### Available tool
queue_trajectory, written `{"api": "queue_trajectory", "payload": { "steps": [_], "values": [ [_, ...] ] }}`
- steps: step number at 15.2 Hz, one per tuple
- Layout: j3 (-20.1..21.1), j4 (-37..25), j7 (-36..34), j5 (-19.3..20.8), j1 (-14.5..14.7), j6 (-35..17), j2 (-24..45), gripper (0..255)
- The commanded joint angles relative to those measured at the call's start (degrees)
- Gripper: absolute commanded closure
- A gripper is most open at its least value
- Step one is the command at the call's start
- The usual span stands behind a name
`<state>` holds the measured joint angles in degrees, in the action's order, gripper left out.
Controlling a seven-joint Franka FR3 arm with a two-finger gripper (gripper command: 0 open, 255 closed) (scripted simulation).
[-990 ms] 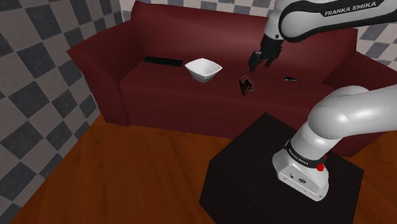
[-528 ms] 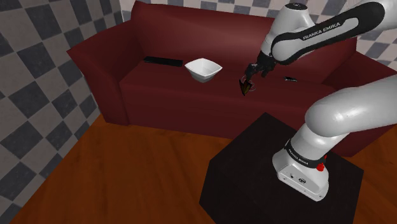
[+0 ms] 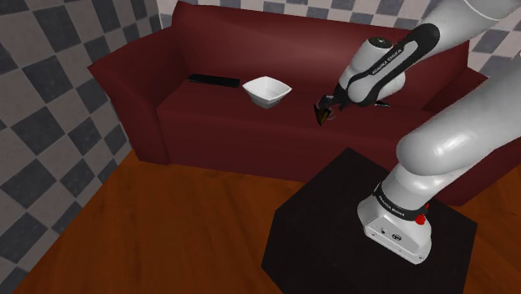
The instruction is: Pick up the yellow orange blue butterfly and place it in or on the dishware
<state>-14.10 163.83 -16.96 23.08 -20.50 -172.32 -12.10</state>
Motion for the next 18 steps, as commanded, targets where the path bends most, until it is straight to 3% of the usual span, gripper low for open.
{"api": "queue_trajectory", "payload": {
  "steps": [1, 4, 5, 6, 12, 15, 18],
  "values": [
    [0.1, -1.4, -2.2, 1.1, -1.8, -7.1, 6.7, 0],
    [-1.9, -4.9, -5.9, 3.5, -2.6, -15.9, 16.5, 0],
    [-4.6, -6.6, -10.2, 7.8, -1.5, -18.6, 20.0, 0],
    [-2.8, -7.7, -8.5, 4.8, -3.3, -21.1, 23.0, 0],
    [0.0, -17.7, -11.5, 2.5, -9.0, -32.9, 40.2, 0],
    [1.3, -23.7, -13.3, 1.6, -11.7, -36.8, 47.9, 0],
    [1.8, -26.5, -13.6, 1.1, -12.3, -37.5, 51.1, 0]
  ]
}}
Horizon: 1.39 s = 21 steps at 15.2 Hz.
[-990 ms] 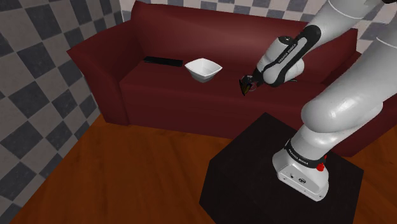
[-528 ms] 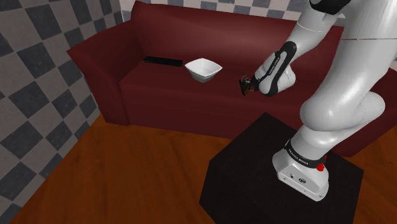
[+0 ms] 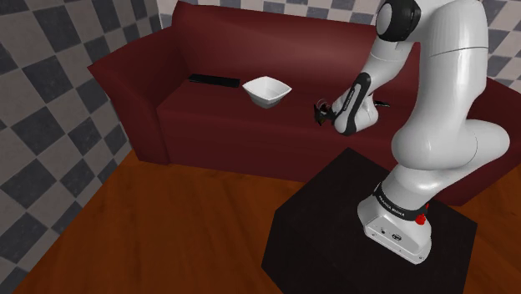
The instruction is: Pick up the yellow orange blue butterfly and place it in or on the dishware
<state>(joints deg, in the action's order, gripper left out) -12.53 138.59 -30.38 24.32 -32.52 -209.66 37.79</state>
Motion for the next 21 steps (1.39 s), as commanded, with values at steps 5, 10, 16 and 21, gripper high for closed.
{"api": "queue_trajectory", "payload": {
  "steps": [5, 10, 16, 21],
  "values": [
    [1.0, -5.7, -0.5, -0.9, -0.5, -0.4, 5.9, 0],
    [1.1, -6.2, -0.5, -0.9, -0.6, -0.4, 6.4, 0],
    [1.1, -6.2, -0.5, -0.9, -0.6, -0.4, 6.4, 255],
    [1.0, -6.3, -0.5, -1.6, 0.2, -0.4, 6.6, 255]
  ]
}}
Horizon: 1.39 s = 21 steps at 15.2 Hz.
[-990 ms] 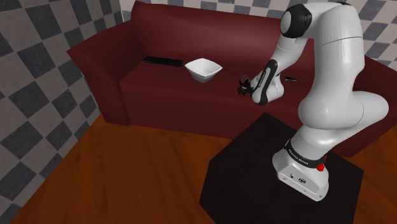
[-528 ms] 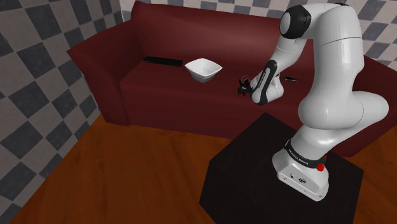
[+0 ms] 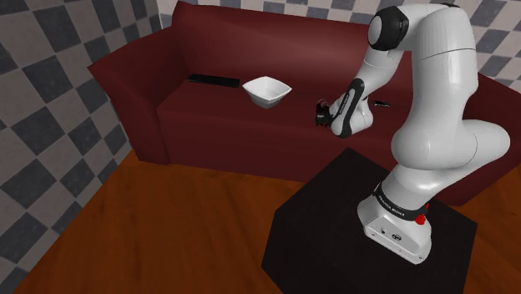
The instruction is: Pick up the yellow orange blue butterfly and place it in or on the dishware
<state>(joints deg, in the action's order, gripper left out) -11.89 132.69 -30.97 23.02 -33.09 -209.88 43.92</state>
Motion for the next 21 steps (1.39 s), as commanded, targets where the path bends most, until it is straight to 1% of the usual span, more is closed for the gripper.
{"api": "queue_trajectory", "payload": {
  "steps": [1, 2, 13, 17, 21],
  "values": [
    [0.6, -1.0, 0.0, 0.3, 0.1, 0.3, 0.5, 255],
    [0.4, -0.3, 0.1, 0.4, 0.0, -0.2, 0.3, 255],
    [1.5, 4.3, -1.1, 4.0, -1.9, 5.5, -10.2, 255],
    [2.5, 5.6, -1.8, 5.6, -3.3, 8.0, -14.0, 255],
    [4.2, 6.6, -2.8, 7.6, -5.3, 10.8, -17.7, 255]
  ]
}}
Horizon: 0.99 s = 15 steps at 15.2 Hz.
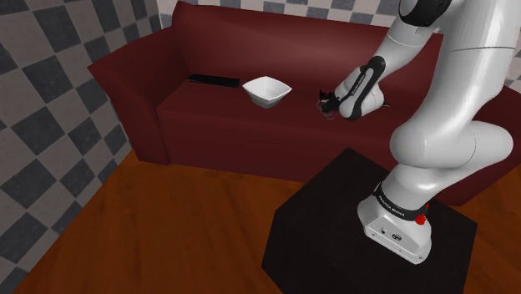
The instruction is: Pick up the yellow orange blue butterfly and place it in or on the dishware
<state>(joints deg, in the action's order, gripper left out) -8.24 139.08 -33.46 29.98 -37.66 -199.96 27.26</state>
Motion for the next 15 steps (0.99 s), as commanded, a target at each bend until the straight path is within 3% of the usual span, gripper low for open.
{"api": "queue_trajectory", "payload": {
  "steps": [1, 8, 14, 15],
  "values": [
    [1.1, 0.4, -0.6, 1.2, -1.3, 1.6, -2.0, 255],
    [8.1, 1.5, -3.2, 5.8, -8.9, 7.1, -8.2, 255],
    [21.3, 1.9, -4.7, 9.0, -22.2, 12.2, -12.5, 255],
    [18.1, 0.7, -5.2, 7.8, -17.4, 12.4, -11.7, 255]
  ]
}}
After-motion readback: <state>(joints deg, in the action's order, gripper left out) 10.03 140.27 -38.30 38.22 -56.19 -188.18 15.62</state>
